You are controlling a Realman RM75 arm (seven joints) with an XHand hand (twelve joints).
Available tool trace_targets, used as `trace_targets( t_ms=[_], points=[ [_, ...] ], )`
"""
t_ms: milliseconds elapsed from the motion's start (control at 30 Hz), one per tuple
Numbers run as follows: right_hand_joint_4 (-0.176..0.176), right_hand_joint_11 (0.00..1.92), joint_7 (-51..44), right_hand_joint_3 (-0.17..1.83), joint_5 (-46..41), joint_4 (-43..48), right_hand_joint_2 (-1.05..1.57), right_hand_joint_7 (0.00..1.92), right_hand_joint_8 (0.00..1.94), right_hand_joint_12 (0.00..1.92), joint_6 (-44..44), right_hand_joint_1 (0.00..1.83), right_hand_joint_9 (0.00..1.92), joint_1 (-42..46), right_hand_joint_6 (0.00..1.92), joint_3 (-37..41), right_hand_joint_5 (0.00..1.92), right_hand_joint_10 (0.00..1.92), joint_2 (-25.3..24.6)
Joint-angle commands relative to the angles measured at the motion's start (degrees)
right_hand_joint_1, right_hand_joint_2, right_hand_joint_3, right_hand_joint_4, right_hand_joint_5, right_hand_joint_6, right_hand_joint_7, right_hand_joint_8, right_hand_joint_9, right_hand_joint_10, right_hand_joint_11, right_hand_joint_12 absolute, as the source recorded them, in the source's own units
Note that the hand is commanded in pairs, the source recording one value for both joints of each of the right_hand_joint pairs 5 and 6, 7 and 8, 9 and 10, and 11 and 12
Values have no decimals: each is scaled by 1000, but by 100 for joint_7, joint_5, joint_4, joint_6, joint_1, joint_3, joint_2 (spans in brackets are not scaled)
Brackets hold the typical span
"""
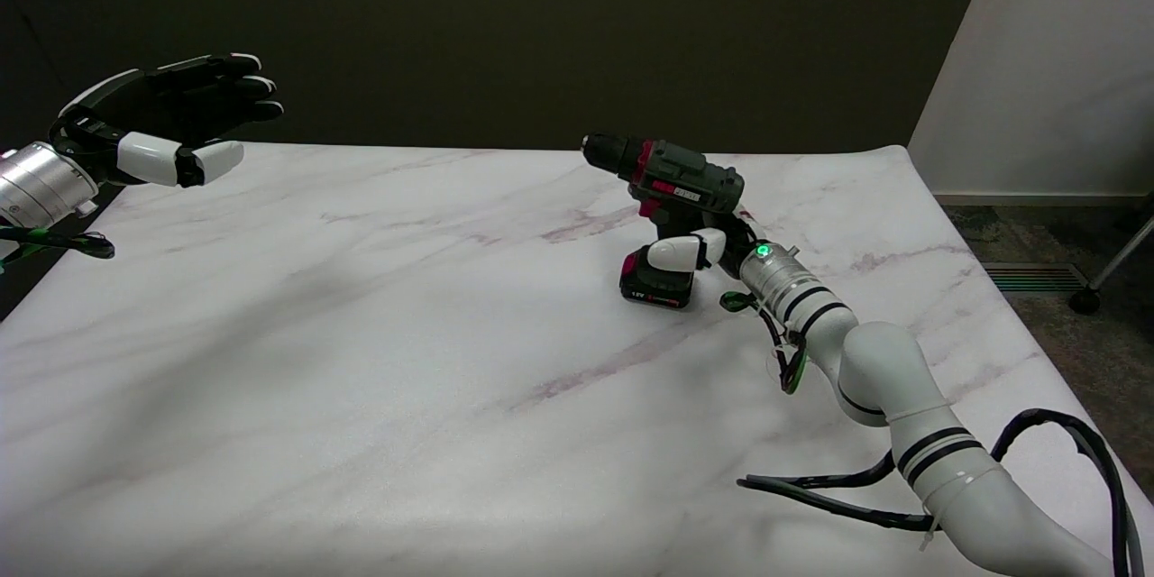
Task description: Pick up the power screwdriver.
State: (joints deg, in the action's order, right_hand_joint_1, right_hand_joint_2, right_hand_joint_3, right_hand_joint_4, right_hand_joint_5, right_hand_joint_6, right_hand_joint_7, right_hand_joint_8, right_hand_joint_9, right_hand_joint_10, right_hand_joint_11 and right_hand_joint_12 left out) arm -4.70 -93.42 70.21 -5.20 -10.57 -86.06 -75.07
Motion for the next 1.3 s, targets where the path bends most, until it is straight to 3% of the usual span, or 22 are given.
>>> trace_targets(
  t_ms=[33, 333, 700, 1000, 1200, 1300],
  points=[
    [-97, 379, 0, 510, -10, -92, -526, 323, 323, 379, 4, 1025, 342, -96, 78, -92, 78, 342, -42],
    [-90, 418, 0, 518, -273, -140, -506, 329, 329, 418, -20, 1026, 366, -96, 79, -100, 79, 366, -58],
    [-84, 537, 0, 488, -266, -148, -328, 512, 512, 537, -28, 1052, 637, -96, 74, -100, 74, 637, -58],
    [-74, 581, 0, 439, -250, -148, -193, 565, 565, 581, 4, 1068, 692, -96, 72, -100, 72, 692, -50],
    [-61, 594, 0, 488, -234, -156, -91, 745, 745, 594, 19, 1086, 810, -96, 74, -100, 74, 810, -50],
    [-58, 606, 0, 471, -234, -164, -23, 933, 933, 606, 36, 1091, 890, -96, 72, -100, 72, 890, -50]
  ],
)
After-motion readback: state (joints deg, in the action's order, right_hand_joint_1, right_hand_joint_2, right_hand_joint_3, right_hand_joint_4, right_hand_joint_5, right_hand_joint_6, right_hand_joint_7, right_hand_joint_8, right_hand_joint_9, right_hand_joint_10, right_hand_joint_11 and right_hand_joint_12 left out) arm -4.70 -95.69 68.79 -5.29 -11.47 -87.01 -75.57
